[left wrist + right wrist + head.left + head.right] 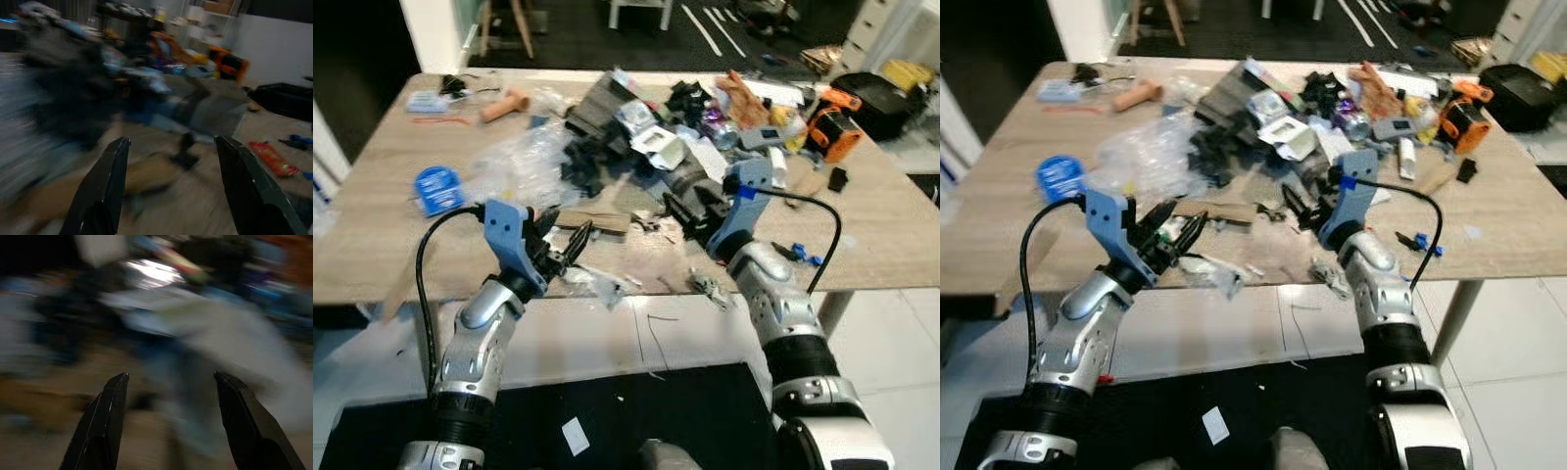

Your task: Picking trash to rubbish bin

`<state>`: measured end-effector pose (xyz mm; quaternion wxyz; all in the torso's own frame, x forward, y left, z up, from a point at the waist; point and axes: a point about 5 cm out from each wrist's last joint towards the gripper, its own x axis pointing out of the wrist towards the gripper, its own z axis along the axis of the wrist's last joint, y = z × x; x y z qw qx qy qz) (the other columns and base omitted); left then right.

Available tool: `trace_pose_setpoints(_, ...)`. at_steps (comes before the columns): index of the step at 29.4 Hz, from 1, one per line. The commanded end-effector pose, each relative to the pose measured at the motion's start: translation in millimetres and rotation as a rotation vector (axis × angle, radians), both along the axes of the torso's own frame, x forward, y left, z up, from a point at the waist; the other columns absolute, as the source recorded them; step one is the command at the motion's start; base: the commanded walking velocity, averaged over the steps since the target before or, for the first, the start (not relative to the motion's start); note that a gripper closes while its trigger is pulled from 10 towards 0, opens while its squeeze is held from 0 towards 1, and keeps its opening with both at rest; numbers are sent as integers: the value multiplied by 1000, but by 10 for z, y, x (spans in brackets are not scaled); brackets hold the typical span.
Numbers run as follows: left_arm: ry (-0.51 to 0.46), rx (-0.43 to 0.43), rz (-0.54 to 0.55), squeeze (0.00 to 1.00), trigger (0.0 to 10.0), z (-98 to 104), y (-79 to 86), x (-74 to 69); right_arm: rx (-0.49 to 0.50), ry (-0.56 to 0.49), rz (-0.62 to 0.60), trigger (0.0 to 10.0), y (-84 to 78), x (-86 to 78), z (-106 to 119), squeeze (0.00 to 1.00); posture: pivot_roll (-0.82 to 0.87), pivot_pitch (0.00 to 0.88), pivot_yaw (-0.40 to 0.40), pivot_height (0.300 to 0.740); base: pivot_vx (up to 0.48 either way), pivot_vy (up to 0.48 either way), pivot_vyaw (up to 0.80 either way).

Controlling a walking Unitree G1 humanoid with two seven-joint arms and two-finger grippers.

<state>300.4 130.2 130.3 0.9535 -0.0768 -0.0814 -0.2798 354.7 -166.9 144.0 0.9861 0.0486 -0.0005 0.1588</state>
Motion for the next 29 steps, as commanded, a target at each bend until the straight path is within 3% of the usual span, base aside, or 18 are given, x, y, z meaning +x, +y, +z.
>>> trace_pose_setpoints(1,-14,-18,-4,0,10000,15,-9,-18,-5,-13,-54,10000,-84,29,41,0,-118,0,-46,740,0,0,0)
trace_pose_setpoints(6,-18,-18,-3,0,10000,20,-6,-20,-25,-11,-113,10000,-179,51,59,0,-118,0,-46,740,0,0,0)
trace_pose_setpoints(16,-25,-18,-2,0,10000,29,-2,-25,-46,3,-178,10000,-271,81,40,0,-120,0,-45,740,0,0,-748)
trace_pose_setpoints(19,-27,-16,-1,0,10000,30,-1,-25,-37,0,-168,10000,-258,86,39,0,-120,0,-45,740,0,0,0)
trace_pose_setpoints(23,-27,-3,16,0,10000,33,11,-26,-39,-2,-35,10000,-173,71,10,0,-122,0,-40,740,0,0,0)
trace_pose_setpoints(29,-34,17,36,0,10000,41,30,-27,-32,-31,-3,10000,-217,98,80,0,-116,0,-42,740,0,0,0)
